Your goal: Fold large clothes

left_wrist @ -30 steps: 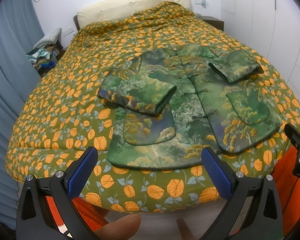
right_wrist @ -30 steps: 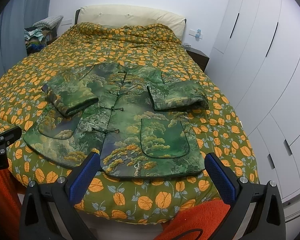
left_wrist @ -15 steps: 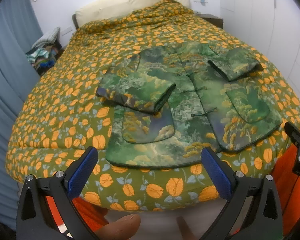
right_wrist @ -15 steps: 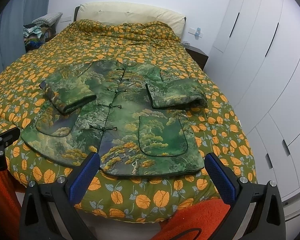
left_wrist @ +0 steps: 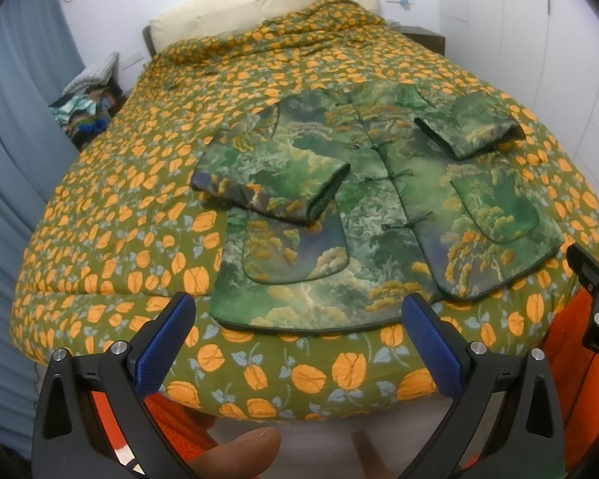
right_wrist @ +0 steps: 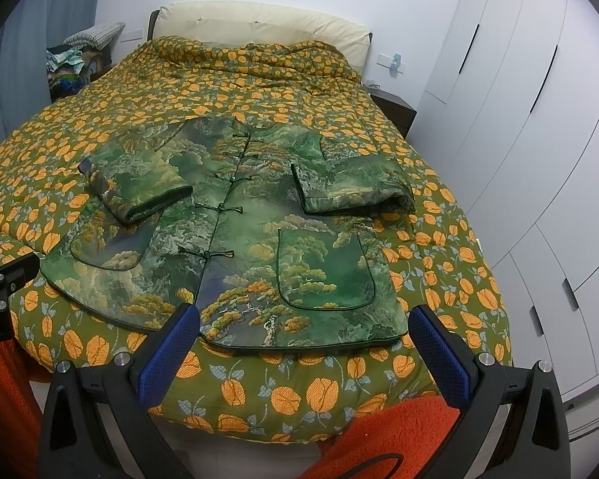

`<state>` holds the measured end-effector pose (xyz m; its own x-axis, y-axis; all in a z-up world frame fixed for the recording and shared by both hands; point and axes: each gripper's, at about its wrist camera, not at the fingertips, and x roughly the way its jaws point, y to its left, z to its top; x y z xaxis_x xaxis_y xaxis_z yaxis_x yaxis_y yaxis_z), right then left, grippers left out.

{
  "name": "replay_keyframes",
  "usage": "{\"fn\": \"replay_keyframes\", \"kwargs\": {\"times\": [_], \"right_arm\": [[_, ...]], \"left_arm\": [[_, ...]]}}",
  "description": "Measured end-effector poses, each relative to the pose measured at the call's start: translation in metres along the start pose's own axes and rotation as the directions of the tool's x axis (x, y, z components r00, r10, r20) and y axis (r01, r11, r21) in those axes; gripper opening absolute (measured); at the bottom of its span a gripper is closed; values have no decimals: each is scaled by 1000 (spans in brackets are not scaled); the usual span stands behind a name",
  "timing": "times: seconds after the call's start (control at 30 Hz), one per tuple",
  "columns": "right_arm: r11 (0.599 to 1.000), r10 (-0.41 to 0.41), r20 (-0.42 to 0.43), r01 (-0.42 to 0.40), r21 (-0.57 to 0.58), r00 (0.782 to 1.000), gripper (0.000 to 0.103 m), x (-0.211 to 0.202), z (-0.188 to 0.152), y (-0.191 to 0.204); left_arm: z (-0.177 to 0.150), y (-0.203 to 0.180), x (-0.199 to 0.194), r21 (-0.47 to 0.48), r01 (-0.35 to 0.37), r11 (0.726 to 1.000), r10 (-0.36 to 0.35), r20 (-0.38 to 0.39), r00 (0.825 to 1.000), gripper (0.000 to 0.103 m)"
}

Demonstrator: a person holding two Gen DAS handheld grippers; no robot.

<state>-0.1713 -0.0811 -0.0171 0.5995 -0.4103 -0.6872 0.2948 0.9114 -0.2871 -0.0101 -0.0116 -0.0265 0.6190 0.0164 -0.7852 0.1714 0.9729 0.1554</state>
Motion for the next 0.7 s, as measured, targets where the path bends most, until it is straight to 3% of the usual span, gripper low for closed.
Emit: {"fn": "replay_keyframes", "kwargs": {"times": [0.7], "right_arm": [[1000,-5,-11,5,2,1000,102,2,-3,2]], "left_arm": [[-1,-5,2,5,0,1000,0,-9,1000,103]]}}
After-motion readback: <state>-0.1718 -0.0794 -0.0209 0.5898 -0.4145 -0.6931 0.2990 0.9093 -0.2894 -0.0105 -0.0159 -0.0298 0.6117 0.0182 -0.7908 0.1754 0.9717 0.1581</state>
